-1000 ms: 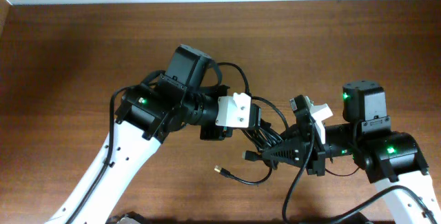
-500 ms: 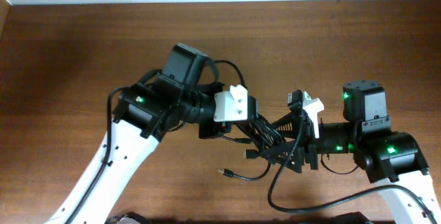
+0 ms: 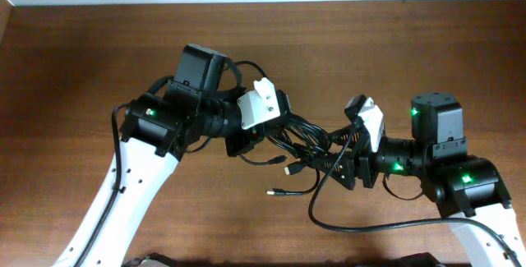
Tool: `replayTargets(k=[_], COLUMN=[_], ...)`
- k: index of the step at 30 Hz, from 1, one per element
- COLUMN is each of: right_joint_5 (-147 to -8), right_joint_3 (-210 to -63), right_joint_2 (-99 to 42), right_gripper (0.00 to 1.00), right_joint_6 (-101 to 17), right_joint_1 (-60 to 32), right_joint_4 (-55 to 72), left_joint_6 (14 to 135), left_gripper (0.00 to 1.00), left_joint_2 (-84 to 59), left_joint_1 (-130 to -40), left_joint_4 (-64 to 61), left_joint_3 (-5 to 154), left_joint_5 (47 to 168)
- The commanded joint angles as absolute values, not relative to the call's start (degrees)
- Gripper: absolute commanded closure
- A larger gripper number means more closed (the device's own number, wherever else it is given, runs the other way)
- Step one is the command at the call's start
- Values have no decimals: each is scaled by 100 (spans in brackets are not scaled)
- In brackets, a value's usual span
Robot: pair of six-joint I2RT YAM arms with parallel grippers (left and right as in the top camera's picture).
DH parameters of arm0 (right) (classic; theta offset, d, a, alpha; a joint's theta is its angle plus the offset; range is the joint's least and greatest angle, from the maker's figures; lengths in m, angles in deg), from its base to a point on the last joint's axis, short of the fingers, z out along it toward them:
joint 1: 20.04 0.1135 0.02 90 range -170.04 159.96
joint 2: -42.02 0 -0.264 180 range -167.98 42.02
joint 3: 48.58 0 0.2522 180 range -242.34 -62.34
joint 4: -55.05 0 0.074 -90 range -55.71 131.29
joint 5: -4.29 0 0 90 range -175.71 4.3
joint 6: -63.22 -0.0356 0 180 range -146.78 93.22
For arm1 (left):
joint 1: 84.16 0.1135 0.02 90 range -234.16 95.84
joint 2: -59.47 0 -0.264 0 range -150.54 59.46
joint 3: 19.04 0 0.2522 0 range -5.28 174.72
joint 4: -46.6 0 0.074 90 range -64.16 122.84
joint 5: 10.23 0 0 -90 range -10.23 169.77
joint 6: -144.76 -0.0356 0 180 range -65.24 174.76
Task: Untangle cables
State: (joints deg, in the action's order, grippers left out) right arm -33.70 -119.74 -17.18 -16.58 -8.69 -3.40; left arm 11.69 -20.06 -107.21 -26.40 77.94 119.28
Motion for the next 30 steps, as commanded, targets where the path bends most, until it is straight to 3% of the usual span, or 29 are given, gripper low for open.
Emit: replayTargets(k=[1, 11, 13, 15, 18, 30], right_joint_5=[-3540, -3516, -3516, -3516, -3514, -3542], right_joint_3=[-12082, -12130, -12130, -12130, -12130, -12130], right_joint_2=[-1685, -1609, -1582, -1582, -1582, -1582], right_gripper=[27, 41, 52, 74, 96, 96], right_joint_6=[-1724, -1722, -1722, -1722, -1724, -2102], right_joint_1=[-853, -853, -853, -853, -853, -853], right_joint_4=[-189, -62, -62, -64, -67, -32], left_joint_6=[1296, 1471, 1490, 1490, 1490, 2275], left_gripper=[100, 100, 100, 100, 100, 100], left_joint_2=[-2024, -2024, -2024, -2024, -2024, -2024], left_joint_1=[-10697, -10697, -10697, -10697, -10697, -10631], left_joint_4=[-2726, -2822, -2830, -2828, -2830, -2806], left_joint_3=[7836, 7836, 7836, 7836, 7836, 7836], left_joint_5=[11899, 11379, 11454, 11515, 11513, 11115])
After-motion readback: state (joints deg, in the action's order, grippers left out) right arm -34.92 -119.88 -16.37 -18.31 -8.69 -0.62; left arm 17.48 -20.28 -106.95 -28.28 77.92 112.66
